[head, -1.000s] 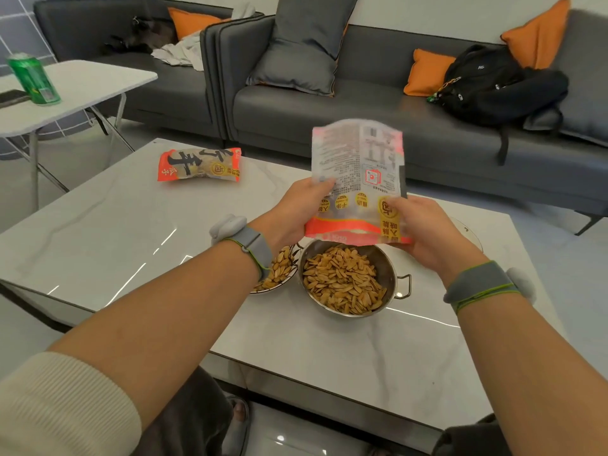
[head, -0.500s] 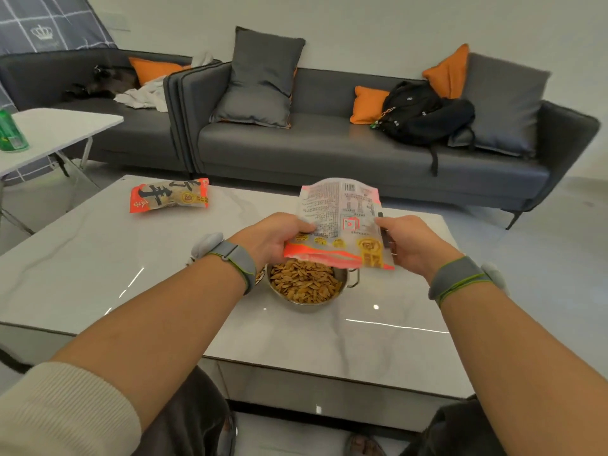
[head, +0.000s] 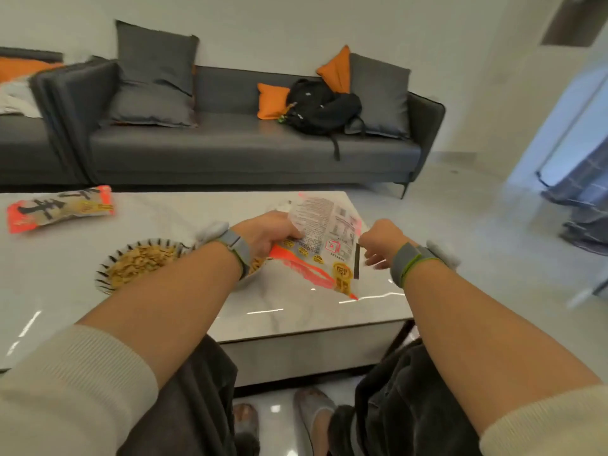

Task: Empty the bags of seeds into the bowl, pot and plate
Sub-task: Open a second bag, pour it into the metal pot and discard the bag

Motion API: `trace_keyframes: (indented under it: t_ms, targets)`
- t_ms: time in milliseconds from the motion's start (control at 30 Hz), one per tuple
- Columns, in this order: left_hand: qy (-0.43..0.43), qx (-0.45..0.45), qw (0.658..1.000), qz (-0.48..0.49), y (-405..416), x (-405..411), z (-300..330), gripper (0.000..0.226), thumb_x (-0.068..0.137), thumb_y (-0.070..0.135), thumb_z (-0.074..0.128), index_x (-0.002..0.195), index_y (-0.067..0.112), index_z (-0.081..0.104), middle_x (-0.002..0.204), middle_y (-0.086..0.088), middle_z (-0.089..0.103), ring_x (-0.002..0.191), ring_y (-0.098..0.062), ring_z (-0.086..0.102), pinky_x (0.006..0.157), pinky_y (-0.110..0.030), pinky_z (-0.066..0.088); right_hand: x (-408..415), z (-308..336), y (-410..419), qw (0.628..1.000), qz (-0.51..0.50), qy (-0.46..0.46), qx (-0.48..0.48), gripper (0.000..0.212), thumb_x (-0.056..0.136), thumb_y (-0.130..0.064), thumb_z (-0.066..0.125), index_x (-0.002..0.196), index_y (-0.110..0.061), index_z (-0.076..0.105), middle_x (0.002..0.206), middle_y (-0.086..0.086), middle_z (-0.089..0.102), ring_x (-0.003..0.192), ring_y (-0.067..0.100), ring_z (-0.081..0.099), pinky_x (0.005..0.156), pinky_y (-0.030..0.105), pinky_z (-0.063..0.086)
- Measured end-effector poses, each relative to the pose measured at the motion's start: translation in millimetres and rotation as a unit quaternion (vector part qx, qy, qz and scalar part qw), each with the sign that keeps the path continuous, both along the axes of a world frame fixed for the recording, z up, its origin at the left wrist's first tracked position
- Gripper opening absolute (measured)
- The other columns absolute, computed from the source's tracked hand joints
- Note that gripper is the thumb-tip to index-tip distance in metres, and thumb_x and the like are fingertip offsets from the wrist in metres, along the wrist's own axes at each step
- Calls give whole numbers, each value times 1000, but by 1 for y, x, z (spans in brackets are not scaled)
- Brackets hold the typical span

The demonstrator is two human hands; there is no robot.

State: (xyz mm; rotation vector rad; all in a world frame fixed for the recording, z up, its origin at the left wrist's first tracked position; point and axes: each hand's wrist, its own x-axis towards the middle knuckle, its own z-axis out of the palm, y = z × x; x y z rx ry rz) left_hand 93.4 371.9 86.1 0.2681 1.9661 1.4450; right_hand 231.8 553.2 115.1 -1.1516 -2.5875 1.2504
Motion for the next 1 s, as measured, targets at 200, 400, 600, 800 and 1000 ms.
trace_keyframes:
  t_ms: [200,400,600,800,1000]
  targets:
    - [51,-26,990,-131,84,53,-13,34,96,-3,70,126,11,68,118,-18,76,100,-39,78,87,-61,64,67,7,45,975,-39,-100,197,12,101,-15,59,94,-6,62,104,16,72,92,34,75,77,41,61]
    - [56,-15,971,-230,164,103,-32,31,96,-1,70,123,14,69,116,-15,76,101,-38,78,89,-60,64,135,-19,93,986,-51,-117,111,10,100,-6,55,95,-3,63,98,22,75,79,35,80,72,48,68]
    - [-33,-3,949,-315,222,155,-74,32,94,-9,57,123,1,66,117,-21,74,99,-43,75,89,-55,62,187,-53,123,979,-14,-179,99,16,101,-5,55,99,2,69,92,20,79,77,33,81,73,50,68]
    - [-98,-49,919,-378,250,206,-124,30,92,-19,46,101,1,66,110,-24,70,101,-40,70,88,-56,64,221,-90,144,969,-5,-236,74,21,101,-1,56,111,9,71,101,25,79,87,37,80,80,53,67]
    - [31,-144,909,-389,243,216,-165,18,96,-10,59,99,5,68,91,-17,69,76,-29,71,59,-33,62,216,-120,137,944,82,-311,69,29,104,-4,53,126,2,71,124,18,75,96,28,76,70,34,62]
